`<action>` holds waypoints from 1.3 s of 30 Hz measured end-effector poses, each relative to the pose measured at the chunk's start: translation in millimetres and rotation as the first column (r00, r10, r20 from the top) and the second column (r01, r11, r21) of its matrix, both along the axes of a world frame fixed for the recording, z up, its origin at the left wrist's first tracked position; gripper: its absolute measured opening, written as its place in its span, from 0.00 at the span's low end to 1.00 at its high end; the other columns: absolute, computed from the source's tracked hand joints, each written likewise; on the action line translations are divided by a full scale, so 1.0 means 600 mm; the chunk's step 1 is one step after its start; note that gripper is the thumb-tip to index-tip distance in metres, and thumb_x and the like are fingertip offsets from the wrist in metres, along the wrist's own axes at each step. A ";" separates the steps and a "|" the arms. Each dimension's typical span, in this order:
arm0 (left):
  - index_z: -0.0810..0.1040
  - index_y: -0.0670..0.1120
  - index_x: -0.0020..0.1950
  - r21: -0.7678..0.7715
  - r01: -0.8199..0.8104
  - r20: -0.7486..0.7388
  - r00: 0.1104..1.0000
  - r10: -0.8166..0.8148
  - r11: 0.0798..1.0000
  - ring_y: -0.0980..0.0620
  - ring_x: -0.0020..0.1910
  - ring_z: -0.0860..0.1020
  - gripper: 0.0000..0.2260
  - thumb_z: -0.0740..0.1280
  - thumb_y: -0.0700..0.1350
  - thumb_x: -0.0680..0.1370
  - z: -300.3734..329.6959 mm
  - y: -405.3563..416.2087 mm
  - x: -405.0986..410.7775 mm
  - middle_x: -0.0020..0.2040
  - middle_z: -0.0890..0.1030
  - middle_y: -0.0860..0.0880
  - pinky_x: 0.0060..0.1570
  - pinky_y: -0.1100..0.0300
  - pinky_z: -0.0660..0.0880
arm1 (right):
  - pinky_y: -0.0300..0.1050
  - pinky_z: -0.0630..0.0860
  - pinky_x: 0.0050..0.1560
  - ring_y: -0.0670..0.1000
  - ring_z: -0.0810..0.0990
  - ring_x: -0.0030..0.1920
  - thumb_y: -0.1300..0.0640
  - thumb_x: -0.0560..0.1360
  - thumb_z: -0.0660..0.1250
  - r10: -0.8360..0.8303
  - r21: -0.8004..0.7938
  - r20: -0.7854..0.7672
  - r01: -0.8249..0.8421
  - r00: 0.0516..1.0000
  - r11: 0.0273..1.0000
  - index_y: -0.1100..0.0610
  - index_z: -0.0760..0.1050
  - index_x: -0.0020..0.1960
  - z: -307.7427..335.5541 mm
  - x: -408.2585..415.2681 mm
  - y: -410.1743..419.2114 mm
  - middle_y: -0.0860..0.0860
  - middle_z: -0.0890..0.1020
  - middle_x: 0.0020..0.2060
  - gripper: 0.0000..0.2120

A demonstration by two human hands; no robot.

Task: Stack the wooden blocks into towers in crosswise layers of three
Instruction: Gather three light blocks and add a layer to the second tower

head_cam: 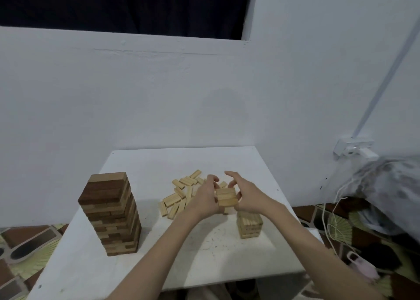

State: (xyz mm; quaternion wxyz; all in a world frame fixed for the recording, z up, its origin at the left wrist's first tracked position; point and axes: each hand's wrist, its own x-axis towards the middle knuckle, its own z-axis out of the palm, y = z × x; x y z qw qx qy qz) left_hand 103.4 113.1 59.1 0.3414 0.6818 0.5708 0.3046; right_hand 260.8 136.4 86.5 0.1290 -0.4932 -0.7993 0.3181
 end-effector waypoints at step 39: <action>0.62 0.46 0.65 -0.006 0.032 -0.193 0.981 -0.033 0.999 0.50 0.58 0.67 0.33 0.75 0.46 0.66 -0.044 -0.004 0.106 0.55 0.75 0.50 0.52 0.57 0.70 | 0.40 0.70 0.46 0.42 0.68 0.36 0.64 0.70 0.72 -0.021 -0.055 0.119 0.028 0.993 0.998 0.48 0.48 0.77 -0.043 0.110 -0.013 0.52 0.72 0.61 0.46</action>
